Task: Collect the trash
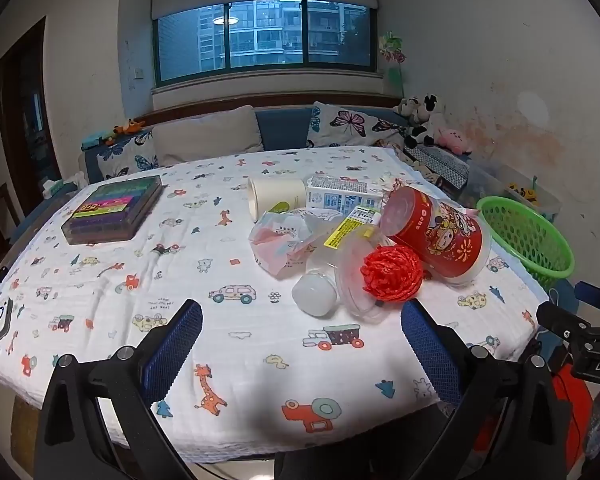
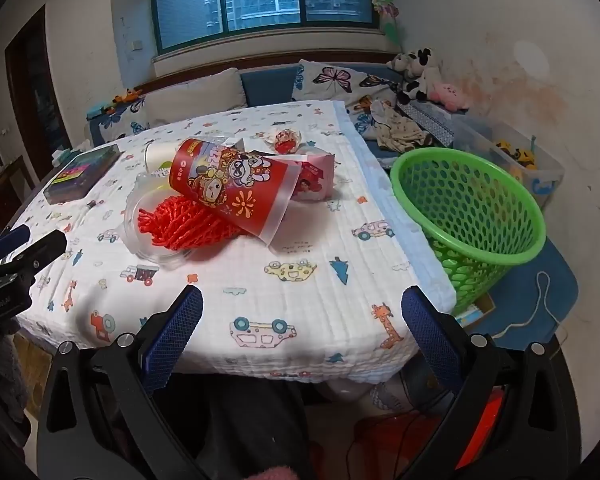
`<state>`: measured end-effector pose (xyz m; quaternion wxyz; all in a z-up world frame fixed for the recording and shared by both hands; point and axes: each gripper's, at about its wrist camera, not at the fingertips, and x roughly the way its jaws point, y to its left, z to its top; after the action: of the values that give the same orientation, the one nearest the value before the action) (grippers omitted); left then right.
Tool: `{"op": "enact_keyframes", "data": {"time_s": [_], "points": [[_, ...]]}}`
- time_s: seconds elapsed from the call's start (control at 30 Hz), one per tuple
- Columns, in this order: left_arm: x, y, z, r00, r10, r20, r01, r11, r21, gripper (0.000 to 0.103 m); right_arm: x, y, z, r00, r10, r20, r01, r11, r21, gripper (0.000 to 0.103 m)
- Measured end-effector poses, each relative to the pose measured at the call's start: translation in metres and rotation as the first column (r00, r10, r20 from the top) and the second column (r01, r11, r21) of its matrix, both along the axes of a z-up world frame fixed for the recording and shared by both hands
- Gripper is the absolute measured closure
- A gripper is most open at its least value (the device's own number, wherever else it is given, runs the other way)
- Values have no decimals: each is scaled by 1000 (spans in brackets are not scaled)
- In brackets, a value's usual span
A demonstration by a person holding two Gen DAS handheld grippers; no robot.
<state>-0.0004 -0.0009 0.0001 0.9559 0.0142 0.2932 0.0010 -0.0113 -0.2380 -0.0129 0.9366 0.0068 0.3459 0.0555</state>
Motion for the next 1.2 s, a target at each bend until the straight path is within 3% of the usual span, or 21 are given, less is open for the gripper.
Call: {"op": "enact_keyframes", "data": {"time_s": [1.2], "points": [[6,-8,-4,1000,-6,-10,6,1000,0,7,5,-1,-4,1000,7,-19,-7,1000,18,4]]}}
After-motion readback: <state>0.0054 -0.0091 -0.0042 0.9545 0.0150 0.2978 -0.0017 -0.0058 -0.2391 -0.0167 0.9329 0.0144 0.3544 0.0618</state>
